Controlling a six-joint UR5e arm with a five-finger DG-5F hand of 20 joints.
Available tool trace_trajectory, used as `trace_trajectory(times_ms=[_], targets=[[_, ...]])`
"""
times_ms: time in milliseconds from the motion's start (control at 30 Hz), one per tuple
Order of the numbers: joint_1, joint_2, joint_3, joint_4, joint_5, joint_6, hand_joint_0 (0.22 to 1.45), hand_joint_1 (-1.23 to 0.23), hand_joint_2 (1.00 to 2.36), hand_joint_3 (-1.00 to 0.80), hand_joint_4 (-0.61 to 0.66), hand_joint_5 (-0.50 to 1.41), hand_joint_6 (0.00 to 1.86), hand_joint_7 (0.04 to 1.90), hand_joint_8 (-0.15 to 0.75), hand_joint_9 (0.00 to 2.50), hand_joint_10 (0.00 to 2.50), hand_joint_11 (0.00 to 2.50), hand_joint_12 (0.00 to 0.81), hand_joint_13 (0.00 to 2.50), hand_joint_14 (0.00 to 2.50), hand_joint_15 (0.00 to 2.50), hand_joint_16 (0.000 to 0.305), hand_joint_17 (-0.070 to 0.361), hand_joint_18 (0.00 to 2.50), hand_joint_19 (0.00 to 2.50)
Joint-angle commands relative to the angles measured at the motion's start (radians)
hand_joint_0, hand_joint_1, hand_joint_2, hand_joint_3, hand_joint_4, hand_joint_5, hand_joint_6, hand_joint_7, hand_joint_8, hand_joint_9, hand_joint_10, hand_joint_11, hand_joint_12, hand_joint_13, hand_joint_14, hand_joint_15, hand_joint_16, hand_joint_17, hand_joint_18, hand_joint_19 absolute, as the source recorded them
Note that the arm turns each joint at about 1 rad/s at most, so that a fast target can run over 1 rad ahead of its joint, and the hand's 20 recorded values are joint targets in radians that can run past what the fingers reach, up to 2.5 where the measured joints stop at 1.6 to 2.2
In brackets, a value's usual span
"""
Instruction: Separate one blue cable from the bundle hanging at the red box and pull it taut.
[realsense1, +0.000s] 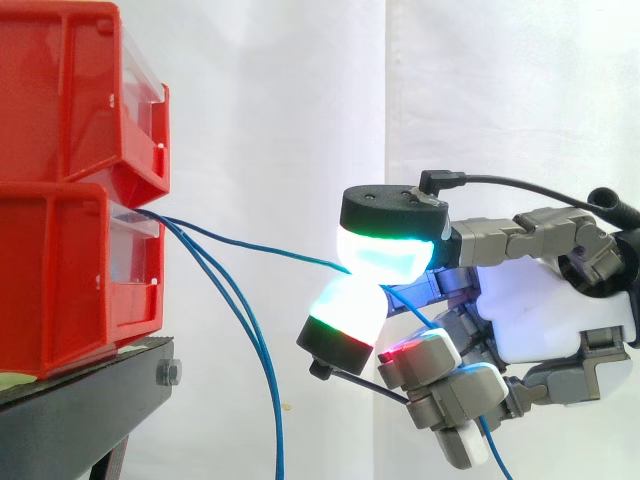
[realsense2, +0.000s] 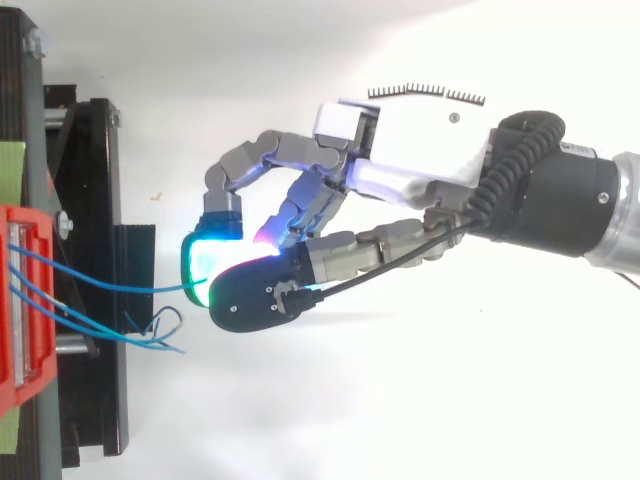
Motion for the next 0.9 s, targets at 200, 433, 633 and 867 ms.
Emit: trace_trajectory(times_ms=[200,433,633,867], targets=[[0.0,0.0,0.0,0.0,0.0,-0.004,0.67,-0.74,1.03,0.0,-0.05,-0.21,0.93,1.23,0.284,1.03,0.01,1.32,0.348,1.11,0.0,1.74,0.045,0.101,0.89,0.89],[0.0,0.0,0.0,0.0,0.0,-0.004,0.67,-0.74,1.03,0.0,-0.05,-0.21,0.92,1.23,0.289,1.03,0.01,1.32,0.347,1.1,0.0,1.74,0.045,0.101,0.88,0.89],[0.0,0.0,0.0,0.0,0.002,-0.004,0.67,-0.73,1.03,-0.01,-0.05,-0.21,0.92,1.26,0.292,1.02,0.01,1.32,0.351,1.11,0.0,1.7,0.045,0.101,0.9,0.9],[0.0,0.0,0.0,0.0,0.002,-0.004,0.67,-0.73,1.03,-0.01,-0.05,-0.21,0.92,1.26,0.289,1.03,0.01,1.32,0.346,1.11,0.01,1.62,0.045,0.102,0.9,0.9]])
